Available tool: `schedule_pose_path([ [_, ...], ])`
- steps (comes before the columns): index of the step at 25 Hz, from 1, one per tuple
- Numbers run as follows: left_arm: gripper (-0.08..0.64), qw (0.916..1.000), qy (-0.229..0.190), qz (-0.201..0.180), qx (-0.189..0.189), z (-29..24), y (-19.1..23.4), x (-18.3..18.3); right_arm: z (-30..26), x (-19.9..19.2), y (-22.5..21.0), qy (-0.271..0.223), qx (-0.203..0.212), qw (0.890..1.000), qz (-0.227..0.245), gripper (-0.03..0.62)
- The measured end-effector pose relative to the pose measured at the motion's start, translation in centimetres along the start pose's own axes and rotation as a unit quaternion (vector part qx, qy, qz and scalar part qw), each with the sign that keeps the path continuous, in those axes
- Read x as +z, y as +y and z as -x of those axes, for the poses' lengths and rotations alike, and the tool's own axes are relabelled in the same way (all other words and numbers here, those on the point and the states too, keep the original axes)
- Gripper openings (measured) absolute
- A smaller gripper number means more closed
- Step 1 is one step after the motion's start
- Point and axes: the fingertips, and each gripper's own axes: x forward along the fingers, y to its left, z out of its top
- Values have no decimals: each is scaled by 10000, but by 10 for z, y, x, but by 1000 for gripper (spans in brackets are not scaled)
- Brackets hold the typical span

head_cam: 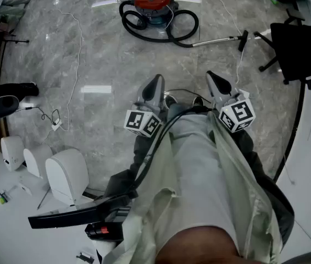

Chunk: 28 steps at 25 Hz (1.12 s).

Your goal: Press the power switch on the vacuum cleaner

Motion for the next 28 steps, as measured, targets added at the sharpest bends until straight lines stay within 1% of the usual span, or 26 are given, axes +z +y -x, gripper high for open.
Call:
schedule_pose_path([
  [10,3,9999,-47,-30,138,7,-11,-7,8,-3,-2,1,172,9999,-5,2],
  [16,3,9996,-90,-46,282,14,-14,-11,12,-10,-9,-4,170,9995,-254,2],
  [20,3,9992,-97,-43,377,18,-16,-14,18,-13,-12,-4,203,9992,-338,2],
  [28,3,9989,-60,-42,469,19,-36,-29,40,-24,-25,67,257,9984,-502,2],
])
